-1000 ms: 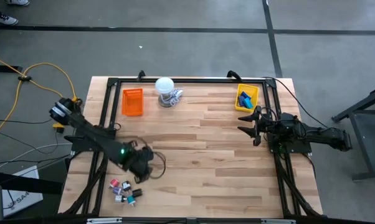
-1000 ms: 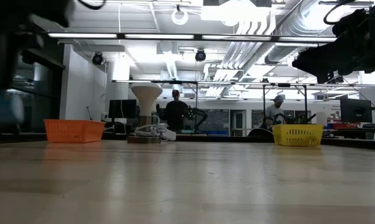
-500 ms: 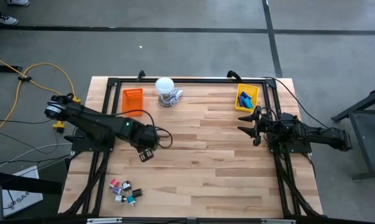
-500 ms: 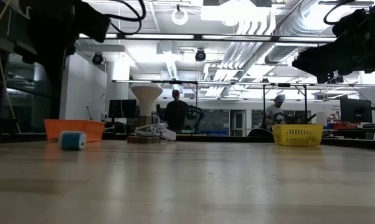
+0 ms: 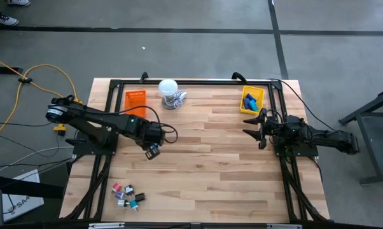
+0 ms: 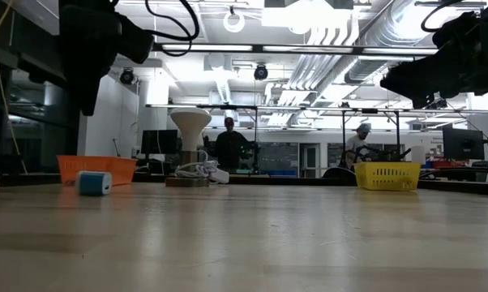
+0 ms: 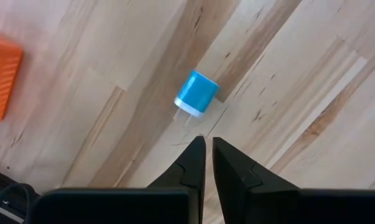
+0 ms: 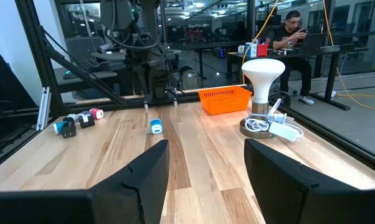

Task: Pick & Place Office items
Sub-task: Put the light blue charger adapter into the orange basket

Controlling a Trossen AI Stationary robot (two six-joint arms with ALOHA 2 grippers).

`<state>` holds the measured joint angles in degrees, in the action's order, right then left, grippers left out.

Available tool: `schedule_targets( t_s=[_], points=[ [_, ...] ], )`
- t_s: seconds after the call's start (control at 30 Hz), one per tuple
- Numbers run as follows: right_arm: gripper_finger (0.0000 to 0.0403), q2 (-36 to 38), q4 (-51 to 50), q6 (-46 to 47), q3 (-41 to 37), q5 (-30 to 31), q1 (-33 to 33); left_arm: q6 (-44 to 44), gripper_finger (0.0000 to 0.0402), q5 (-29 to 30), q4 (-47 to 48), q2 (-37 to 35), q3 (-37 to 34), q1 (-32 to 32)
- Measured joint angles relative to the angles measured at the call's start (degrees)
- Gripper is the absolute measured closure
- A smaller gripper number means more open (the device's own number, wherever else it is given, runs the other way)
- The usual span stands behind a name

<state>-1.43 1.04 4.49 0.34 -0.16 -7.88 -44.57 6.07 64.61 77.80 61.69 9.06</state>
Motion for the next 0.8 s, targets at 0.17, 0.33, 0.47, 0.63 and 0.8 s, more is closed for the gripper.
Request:
schedule_targets(
  t_s=[0.17,0.33,0.47,0.63,0.8],
  points=[
    [0.0208,-0.01,0.01,0.00,-0.02,0.00,-0.02,-0.22,0.0381,0.00,-0.64,0.00,0.00,0.00],
    [0.0208,-0.02,0.00,0.00,0.00,0.00,-0.02,-0.25,0.0381,0.00,-1.11,0.02,0.00,0.00],
    [0.0208,0.00,0.01,0.00,-0.01,0.00,-0.02,0.89,0.0381,-0.02,-1.97,0.02,0.00,0.00],
    [0.0208,0.00,0.00,0.00,-0.02,0.00,-0.02,2.79,0.0368,-0.02,-2.00,0.22,0.00,0.00],
    [0.0208,0.00,0.00,-0.01,0.00,0.00,-0.01,6.29,0.0333,-0.02,-2.05,0.93,0.00,0.07]
  ],
)
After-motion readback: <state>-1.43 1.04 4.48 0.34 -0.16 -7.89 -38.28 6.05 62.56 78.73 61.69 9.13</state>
